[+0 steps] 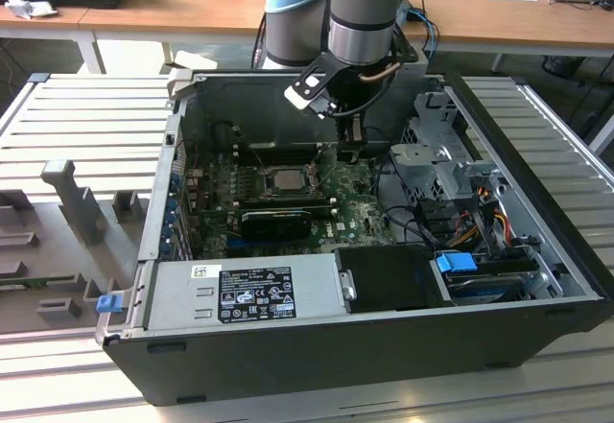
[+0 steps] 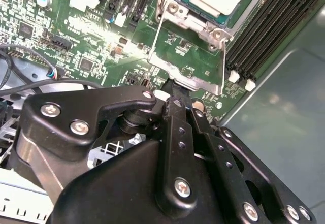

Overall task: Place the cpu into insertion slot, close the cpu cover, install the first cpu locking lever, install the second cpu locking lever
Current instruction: 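Close the cpu cover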

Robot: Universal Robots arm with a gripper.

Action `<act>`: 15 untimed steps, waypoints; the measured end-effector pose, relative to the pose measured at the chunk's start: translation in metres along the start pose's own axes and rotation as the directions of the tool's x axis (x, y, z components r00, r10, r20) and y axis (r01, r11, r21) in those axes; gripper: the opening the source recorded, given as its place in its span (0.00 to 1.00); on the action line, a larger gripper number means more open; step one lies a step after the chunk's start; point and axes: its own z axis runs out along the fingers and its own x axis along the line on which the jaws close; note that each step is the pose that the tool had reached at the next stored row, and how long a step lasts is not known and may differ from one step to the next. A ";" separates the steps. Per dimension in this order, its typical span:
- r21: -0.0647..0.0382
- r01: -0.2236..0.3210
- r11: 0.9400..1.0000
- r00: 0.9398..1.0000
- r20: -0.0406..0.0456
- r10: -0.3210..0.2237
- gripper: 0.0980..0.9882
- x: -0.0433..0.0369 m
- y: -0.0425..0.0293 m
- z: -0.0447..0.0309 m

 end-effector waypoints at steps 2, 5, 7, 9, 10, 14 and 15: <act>-0.001 0.000 1.000 1.000 0.000 0.000 0.01 0.0000 -0.0011 0.0000; -0.001 0.000 1.000 1.000 0.000 0.000 0.01 0.0000 -0.0017 0.0001; -0.001 0.000 1.000 1.000 0.000 0.000 0.01 0.0000 -0.0027 0.0001; -0.001 0.000 1.000 1.000 0.000 0.000 0.01 -0.0001 -0.0040 0.0001; -0.001 0.000 1.000 1.000 0.000 0.000 0.01 -0.0001 -0.0049 0.0000; -0.001 0.000 1.000 1.000 0.000 0.000 0.01 -0.0002 -0.0087 -0.0002; -0.001 0.000 1.000 1.000 0.000 0.000 0.01 -0.0002 -0.0094 -0.0002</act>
